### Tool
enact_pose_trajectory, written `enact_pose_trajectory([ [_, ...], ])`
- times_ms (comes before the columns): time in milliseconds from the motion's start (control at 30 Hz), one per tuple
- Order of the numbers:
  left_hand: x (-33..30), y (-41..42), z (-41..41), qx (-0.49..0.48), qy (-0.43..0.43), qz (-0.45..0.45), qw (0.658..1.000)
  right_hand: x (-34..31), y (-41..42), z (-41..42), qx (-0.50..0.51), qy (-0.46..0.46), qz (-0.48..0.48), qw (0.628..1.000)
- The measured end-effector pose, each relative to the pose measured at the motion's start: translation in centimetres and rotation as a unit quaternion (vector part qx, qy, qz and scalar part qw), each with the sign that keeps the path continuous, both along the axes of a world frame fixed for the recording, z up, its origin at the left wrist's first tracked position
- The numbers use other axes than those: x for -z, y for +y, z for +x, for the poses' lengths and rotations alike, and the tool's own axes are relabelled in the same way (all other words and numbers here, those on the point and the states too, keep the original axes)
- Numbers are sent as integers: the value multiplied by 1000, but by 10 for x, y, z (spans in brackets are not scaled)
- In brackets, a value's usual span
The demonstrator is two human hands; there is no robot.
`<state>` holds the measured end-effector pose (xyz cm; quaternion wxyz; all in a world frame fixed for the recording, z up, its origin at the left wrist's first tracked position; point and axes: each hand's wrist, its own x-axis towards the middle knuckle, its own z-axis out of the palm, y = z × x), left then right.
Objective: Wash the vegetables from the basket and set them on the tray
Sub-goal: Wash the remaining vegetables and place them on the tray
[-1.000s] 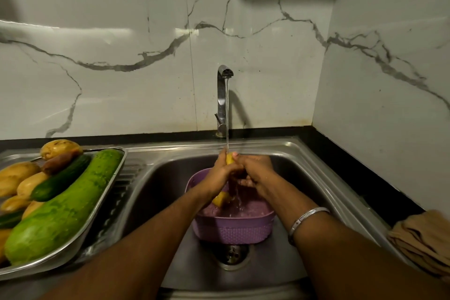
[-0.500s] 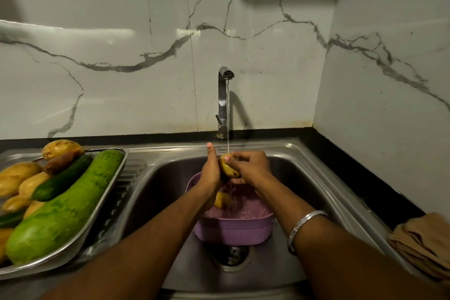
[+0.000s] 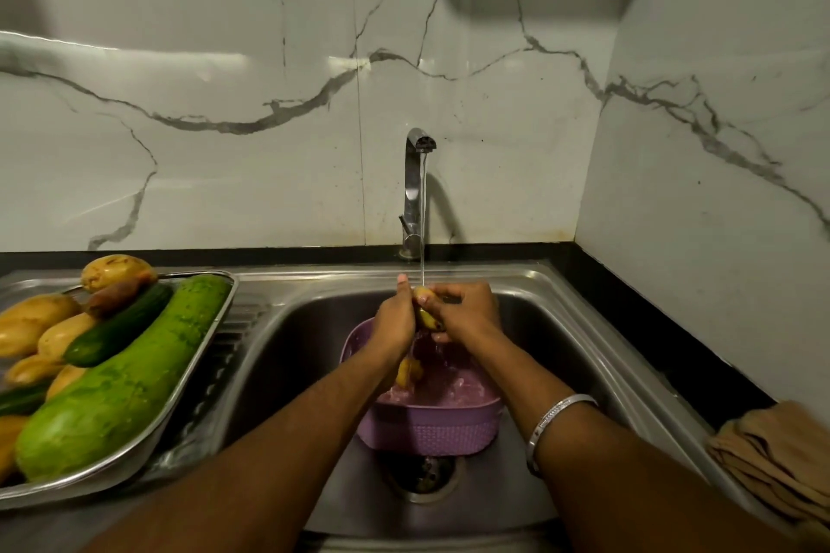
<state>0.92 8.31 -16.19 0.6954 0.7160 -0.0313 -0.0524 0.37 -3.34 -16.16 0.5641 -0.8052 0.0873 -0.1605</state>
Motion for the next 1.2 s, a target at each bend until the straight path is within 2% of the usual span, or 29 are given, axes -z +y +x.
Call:
enact_pose_trajectory([
  [67, -2, -5, -6, -30, -25, 19, 999, 1, -5, 1, 8, 11, 7, 1000],
  [167, -5, -5, -5, -53, -35, 29, 998, -1, -4, 2, -5, 16, -40, 999],
  [300, -4, 7, 5, -20, 33, -31, 999, -7, 2, -3, -12, -7, -121, 993],
  [400, -2, 6, 1, 15, 58, -39, 997, -13, -1, -7, 13, -22, -114, 993],
  [567, -3, 0, -4, -25, 10, -34, 999, -7, -8, -5, 28, 15, -127, 991],
  [733, -4, 8, 2, 4, 63, -76, 995, -8, 11, -5, -6, -3, -130, 992],
  [800, -4, 11, -1, 5, 78, -89, 993, -7, 11, -4, -3, 7, -81, 997],
  [900, -3, 9, -5, -6, 46, -55, 997, -6, 4, -6, 10, 45, 52, 998],
  [967, -3, 8, -7, 9, 15, -42, 999, -12, 2, -11, 21, 85, 161, 983],
  [1033, 0, 10, -5, 43, -3, -29, 999, -19, 2, -18, 26, 133, 225, 965],
  [1133, 8, 11, 0, 79, 4, -17, 997, -21, 4, -23, 20, 178, 205, 962],
  [1200, 11, 9, 2, 51, -12, 8, 999, -23, 13, -23, 10, 195, 165, 967],
])
